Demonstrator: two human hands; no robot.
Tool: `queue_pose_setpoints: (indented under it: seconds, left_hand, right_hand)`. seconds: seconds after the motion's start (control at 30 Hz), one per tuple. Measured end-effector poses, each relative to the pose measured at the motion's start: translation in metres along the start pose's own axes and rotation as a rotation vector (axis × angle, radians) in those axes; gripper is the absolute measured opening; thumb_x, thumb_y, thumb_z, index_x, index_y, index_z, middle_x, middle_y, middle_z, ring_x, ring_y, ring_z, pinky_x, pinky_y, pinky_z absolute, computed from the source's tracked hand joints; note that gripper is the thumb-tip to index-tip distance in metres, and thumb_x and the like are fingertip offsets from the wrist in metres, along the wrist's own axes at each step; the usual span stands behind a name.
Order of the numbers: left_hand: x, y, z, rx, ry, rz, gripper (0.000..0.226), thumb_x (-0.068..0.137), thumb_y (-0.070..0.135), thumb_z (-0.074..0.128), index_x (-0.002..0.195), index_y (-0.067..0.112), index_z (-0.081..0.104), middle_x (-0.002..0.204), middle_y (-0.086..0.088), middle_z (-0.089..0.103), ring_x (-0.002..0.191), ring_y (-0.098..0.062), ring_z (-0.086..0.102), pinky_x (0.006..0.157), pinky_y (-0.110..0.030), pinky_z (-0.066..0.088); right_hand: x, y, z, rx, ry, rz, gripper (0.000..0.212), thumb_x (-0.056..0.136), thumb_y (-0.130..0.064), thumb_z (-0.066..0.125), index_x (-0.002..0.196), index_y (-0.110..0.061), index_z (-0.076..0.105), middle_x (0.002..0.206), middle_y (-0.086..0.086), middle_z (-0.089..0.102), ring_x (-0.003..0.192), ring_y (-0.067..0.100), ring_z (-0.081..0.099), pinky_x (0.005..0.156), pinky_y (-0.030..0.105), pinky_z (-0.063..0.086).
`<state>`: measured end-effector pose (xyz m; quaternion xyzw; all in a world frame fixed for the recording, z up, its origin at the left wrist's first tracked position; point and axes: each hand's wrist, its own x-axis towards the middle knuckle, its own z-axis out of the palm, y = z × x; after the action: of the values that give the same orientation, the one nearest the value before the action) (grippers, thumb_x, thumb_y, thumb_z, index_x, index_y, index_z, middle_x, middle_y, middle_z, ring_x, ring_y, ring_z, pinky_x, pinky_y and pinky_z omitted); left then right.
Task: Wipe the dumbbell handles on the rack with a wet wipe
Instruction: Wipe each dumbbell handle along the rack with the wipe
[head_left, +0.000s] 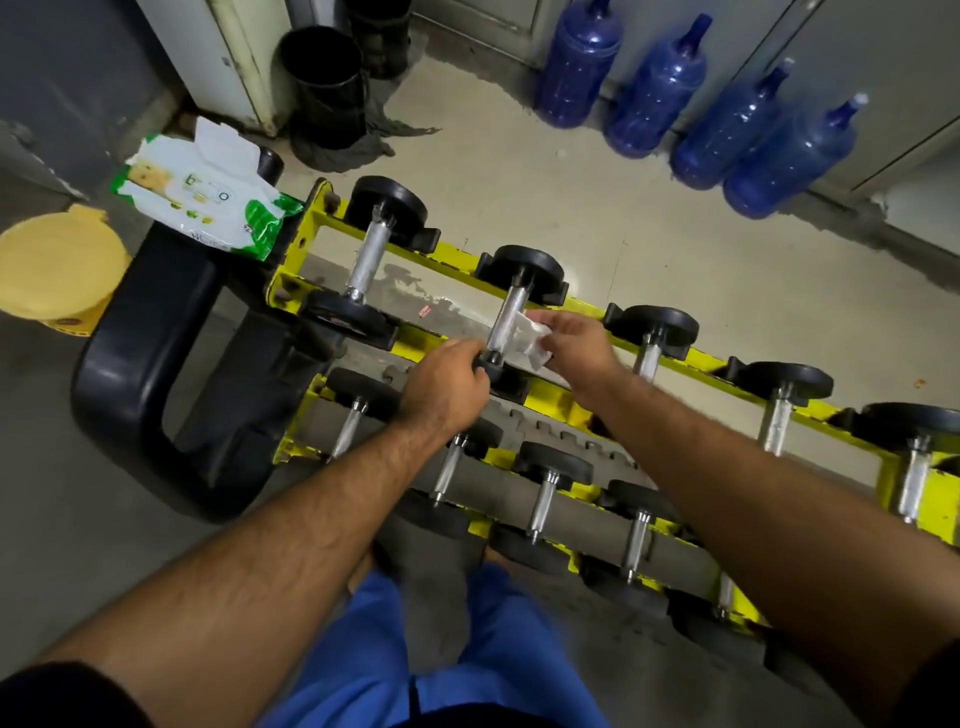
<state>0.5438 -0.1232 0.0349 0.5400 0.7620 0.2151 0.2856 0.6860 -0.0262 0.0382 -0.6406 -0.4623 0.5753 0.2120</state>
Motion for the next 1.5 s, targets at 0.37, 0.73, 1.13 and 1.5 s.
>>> queue_pose_setpoints:
  seconds: [0.37, 0.73, 1.13, 1.5]
  left_hand:
    - [0.005, 0.019, 0.077, 0.216, 0.112, -0.024, 0.051, 0.09, 0.045, 0.063, 0.128, 0.012, 0.059, 0.128, -0.009, 0.058, 0.127, -0.025, 0.046, 0.103, -0.037, 0.046]
    - [0.016, 0.0, 0.077, 0.117, 0.196, -0.078, 0.027, 0.085, 0.041, 0.071, 0.103, 0.022, 0.069, 0.104, 0.009, 0.06, 0.093, -0.01, 0.059, 0.075, -0.022, 0.044]
    - [0.022, -0.023, 0.066, -0.071, 0.209, -0.014, 0.031, 0.077, 0.054, 0.065, 0.09, 0.027, 0.07, 0.093, 0.013, 0.064, 0.09, -0.008, 0.061, 0.078, -0.038, 0.052]
    - [0.026, -0.028, 0.064, -0.163, 0.234, -0.011, 0.022, 0.073, 0.043, 0.074, 0.087, 0.026, 0.073, 0.092, 0.013, 0.068, 0.092, -0.005, 0.063, 0.08, -0.036, 0.053]
  right_hand:
    - [0.07, 0.019, -0.021, -0.707, -0.053, -0.949, 0.045, 0.087, 0.001, 0.045, 0.124, -0.011, 0.069, 0.129, 0.006, 0.067, 0.123, 0.022, 0.06, 0.104, 0.034, 0.046]
    - [0.136, 0.059, -0.024, -1.036, -0.328, -1.457, 0.057, 0.088, 0.005, 0.045, 0.145, 0.004, 0.043, 0.15, 0.023, 0.042, 0.144, 0.037, 0.035, 0.119, 0.05, 0.028]
    - [0.152, 0.058, -0.014, -1.015, -0.445, -1.684, 0.041, 0.103, -0.005, 0.032, 0.136, 0.004, 0.055, 0.139, 0.022, 0.055, 0.133, 0.037, 0.05, 0.112, 0.052, 0.038]
    - [0.173, 0.054, -0.023, -1.007, -0.286, -1.643, 0.057, 0.088, 0.009, 0.049, 0.145, 0.002, 0.044, 0.15, 0.021, 0.043, 0.142, 0.035, 0.038, 0.113, 0.048, 0.036]
